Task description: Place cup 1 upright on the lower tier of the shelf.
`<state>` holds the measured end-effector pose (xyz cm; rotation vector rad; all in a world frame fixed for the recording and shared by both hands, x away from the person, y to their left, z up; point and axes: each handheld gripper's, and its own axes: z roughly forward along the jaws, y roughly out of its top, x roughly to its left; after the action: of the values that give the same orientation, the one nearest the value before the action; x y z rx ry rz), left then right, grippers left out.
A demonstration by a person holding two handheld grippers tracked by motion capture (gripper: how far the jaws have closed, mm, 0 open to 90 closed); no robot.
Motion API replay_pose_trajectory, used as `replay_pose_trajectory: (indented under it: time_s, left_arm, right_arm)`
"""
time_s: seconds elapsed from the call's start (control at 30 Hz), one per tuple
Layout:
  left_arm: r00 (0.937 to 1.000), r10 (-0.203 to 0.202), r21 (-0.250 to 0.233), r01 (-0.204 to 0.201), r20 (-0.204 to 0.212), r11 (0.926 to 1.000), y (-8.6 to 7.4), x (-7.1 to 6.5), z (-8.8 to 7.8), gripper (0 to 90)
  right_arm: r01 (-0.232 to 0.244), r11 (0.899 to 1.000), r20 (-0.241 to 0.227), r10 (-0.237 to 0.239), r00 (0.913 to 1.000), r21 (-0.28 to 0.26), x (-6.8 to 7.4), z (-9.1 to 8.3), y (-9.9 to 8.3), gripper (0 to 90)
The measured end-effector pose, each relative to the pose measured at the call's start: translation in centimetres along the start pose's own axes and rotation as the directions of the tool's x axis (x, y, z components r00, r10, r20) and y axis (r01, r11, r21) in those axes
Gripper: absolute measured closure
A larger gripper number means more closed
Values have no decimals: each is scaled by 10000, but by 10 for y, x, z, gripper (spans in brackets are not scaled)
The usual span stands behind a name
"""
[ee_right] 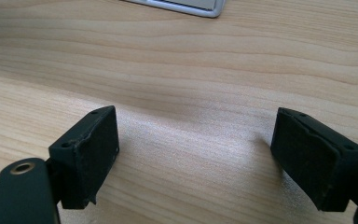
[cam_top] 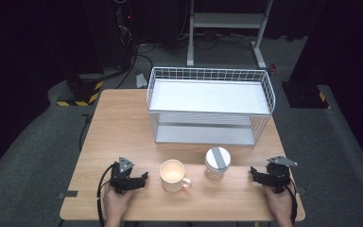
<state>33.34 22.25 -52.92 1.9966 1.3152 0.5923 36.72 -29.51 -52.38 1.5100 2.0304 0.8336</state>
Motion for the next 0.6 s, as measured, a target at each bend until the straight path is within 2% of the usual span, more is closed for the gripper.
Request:
replay_pose_trajectory:
  time_s: [0.47,0.6]
  left_arm:
    - [10000,-68,9,68,-55,10000,0,0,0,154]
    - [9999,-84,20,84,-59,10000,0,0,0,154]
  right_arm:
    - [-48,10000,23,48,10000,14,0,0,0,145]
    - [36,10000,-110,-36,9999,30,0,0,0,140]
